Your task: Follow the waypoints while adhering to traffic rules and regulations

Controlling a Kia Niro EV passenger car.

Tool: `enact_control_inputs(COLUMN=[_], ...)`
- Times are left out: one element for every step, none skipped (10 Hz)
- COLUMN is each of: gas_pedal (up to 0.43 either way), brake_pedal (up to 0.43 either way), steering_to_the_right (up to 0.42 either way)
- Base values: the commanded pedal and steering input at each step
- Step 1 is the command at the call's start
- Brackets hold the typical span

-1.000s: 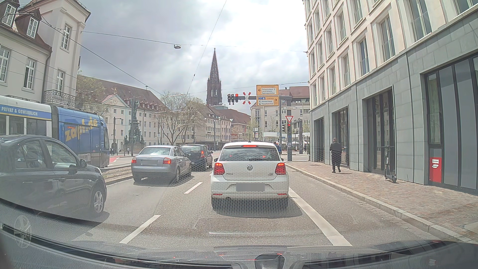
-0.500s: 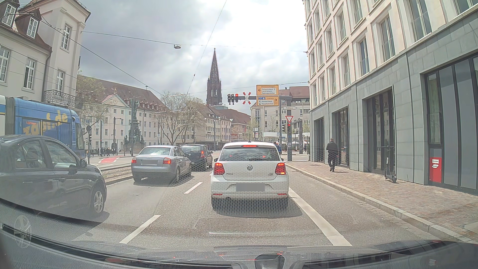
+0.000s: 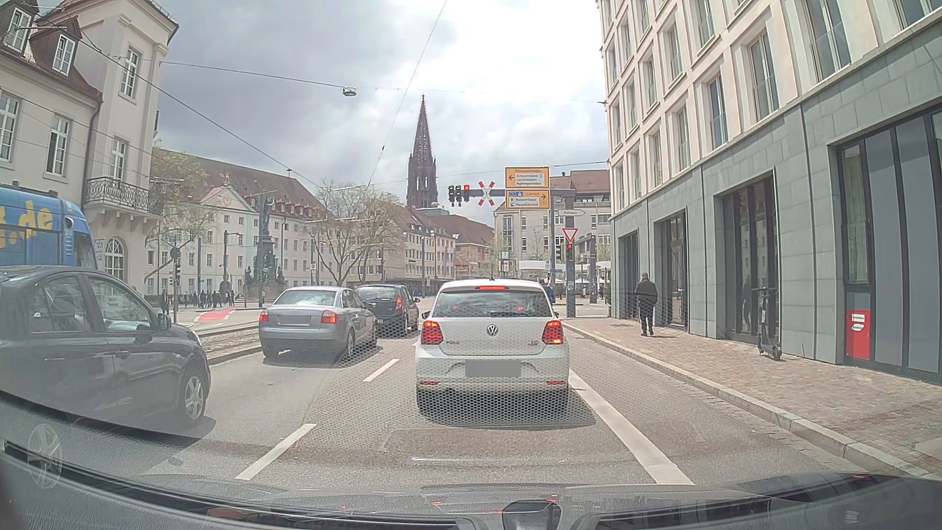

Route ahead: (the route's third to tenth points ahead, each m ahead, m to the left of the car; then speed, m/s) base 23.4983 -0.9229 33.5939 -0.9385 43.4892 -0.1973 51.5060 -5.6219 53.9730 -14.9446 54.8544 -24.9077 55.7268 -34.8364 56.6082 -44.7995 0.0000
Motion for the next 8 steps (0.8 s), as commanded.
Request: enact_control_inputs(gas_pedal=[0.000, 0.000, 0.000, 0.000, 0.000, 0.000, 0.000, 0.000], brake_pedal=[0.232, 0.232, 0.232, 0.232, 0.232, 0.232, 0.232, 0.232], steering_to_the_right=[-0.011, -0.010, -0.011, -0.011, -0.011, -0.011, -0.011, -0.011])
